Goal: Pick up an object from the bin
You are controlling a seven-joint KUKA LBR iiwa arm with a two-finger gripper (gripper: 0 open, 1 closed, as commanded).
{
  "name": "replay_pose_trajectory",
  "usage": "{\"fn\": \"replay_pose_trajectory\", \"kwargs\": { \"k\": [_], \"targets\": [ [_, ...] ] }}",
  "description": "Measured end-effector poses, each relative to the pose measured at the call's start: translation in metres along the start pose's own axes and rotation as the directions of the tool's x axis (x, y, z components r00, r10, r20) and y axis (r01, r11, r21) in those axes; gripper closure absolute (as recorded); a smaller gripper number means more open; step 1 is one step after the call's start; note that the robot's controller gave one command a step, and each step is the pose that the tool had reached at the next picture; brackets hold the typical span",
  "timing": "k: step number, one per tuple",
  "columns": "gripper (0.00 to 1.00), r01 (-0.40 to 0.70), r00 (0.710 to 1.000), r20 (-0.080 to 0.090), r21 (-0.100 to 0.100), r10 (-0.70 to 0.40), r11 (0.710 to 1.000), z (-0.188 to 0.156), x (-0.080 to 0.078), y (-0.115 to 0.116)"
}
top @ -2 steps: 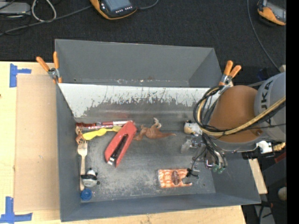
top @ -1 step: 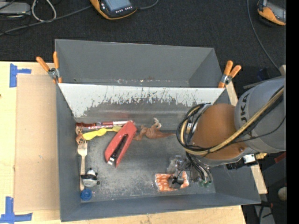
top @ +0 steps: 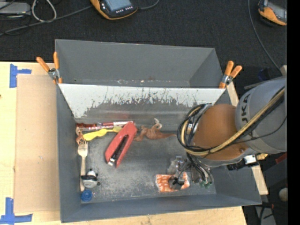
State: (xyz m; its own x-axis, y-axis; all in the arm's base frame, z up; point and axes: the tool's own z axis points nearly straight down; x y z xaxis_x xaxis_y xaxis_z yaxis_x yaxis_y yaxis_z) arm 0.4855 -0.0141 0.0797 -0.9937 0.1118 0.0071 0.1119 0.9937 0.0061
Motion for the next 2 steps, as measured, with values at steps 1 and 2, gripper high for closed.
{"fn": "replay_pose_trajectory", "kwargs": {
  "k": [1, 2],
  "targets": [
    [1.0, 0.134, 0.991, -0.003, 0.0, -0.134, 0.991, -0.05, 0.005, 0.009],
    [1.0, 0.082, 0.997, -0.01, 0.0, -0.082, 0.997, -0.139, 0.01, 0.005]
  ]
}}
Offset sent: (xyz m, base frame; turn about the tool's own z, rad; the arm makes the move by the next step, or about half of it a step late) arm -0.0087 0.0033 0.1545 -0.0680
